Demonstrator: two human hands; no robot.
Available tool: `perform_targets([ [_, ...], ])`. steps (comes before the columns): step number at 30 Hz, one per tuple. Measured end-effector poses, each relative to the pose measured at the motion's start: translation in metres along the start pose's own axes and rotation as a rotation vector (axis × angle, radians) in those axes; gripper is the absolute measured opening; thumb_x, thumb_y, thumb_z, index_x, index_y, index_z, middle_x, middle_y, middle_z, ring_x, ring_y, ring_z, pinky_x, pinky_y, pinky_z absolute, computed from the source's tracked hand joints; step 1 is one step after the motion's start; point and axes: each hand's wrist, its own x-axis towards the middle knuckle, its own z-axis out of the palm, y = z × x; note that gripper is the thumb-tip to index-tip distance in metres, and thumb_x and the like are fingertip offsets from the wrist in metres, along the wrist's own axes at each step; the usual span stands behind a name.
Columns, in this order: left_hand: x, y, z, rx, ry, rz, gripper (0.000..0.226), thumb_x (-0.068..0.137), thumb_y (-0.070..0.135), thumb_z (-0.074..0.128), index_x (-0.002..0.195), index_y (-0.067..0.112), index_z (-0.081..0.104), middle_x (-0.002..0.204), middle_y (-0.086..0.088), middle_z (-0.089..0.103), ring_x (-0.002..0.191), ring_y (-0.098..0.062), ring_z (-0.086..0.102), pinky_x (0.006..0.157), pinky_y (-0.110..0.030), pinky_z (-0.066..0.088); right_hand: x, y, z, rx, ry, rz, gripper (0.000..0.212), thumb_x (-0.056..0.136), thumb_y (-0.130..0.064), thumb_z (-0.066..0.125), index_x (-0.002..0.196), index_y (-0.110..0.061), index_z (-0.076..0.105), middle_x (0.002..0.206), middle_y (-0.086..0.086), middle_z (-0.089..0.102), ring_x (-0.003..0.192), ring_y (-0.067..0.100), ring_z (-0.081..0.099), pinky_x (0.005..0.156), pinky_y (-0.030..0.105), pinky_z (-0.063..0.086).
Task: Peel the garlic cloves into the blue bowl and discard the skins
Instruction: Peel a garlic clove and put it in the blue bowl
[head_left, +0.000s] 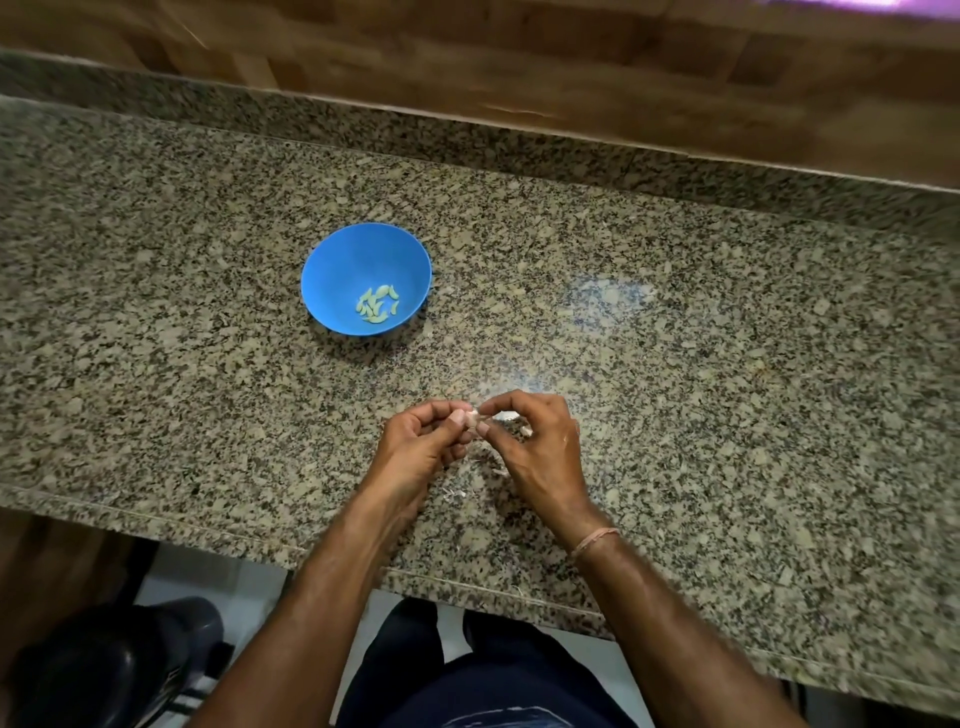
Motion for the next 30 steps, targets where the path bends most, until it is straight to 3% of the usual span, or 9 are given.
perform_targets([
  [3,0.003,-0.002,-0.004,0.014,-0.027,-0.007,0.014,0.098,0.006,0.065,0.111,0.005,0.072,0.094,-0.01,0.073,0.08,-0.014,0.065,0.079,-0.03,0.053,0.003,0.003,0.001,-0.154,0.052,-0.109,0.024,0.089,-0.038,0.079,0.112,-0.04,0.072,0.131,-0.02,0.061,0.117,0.004,0.044,0.098,0.03,0.034],
  [5,0.004,-0.005,-0.004,0.021,-0.028,-0.019,0.015,0.1,0.005,0.062,0.112,0.003,0.071,0.09,-0.007,0.073,0.077,-0.012,0.066,0.075,-0.027,0.055,0.004,0.011,0.007,-0.08,-0.04,-0.076,0.016,0.092,-0.025,0.078,0.107,-0.03,0.075,0.118,-0.014,0.068,0.109,0.007,0.057,0.097,0.036,0.049],
  [7,0.007,-0.009,-0.001,0.066,0.008,-0.042,0.015,0.101,0.004,0.061,0.113,0.003,0.069,0.09,-0.008,0.074,0.076,-0.012,0.067,0.072,-0.025,0.056,0.003,0.019,0.014,-0.038,-0.1,-0.014,0.009,0.093,-0.014,0.076,0.099,-0.022,0.076,0.1,-0.011,0.071,0.093,0.009,0.067,0.083,0.042,0.061],
  [11,0.009,-0.018,0.0,0.126,0.076,-0.032,0.018,0.099,0.011,0.066,0.116,0.005,0.068,0.099,-0.014,0.073,0.077,-0.014,0.065,0.069,-0.024,0.056,0.0,0.021,0.024,-0.118,-0.036,-0.055,0.006,0.094,-0.02,0.075,0.094,-0.025,0.076,0.092,-0.014,0.068,0.088,0.011,0.065,0.076,0.042,0.059],
  [14,0.005,-0.021,0.003,0.114,0.105,0.0,0.017,0.095,0.005,0.07,0.112,0.004,0.069,0.104,-0.014,0.073,0.086,-0.018,0.068,0.077,-0.027,0.059,-0.002,0.018,0.027,-0.125,-0.053,-0.055,0.001,0.095,-0.026,0.074,0.096,-0.027,0.075,0.092,-0.015,0.068,0.089,0.013,0.064,0.077,0.043,0.059],
  [21,0.005,-0.023,-0.009,-0.058,0.099,-0.024,0.024,0.095,-0.002,0.066,0.117,0.004,0.072,0.107,-0.02,0.077,0.084,-0.021,0.071,0.077,-0.027,0.062,-0.004,0.012,0.011,0.26,-0.177,0.133,0.011,0.093,-0.013,0.076,0.104,-0.016,0.078,0.102,-0.004,0.077,0.097,0.009,0.074,0.089,0.035,0.063],
  [30,0.003,-0.022,-0.014,-0.023,0.102,0.032,0.02,0.094,0.003,0.069,0.114,0.003,0.073,0.1,-0.016,0.077,0.079,-0.016,0.072,0.068,-0.024,0.059,-0.003,0.001,0.013,0.235,-0.1,0.101,0.009,0.088,-0.014,0.082,0.096,-0.013,0.079,0.092,-0.004,0.077,0.086,0.007,0.074,0.081,0.027,0.063],
])
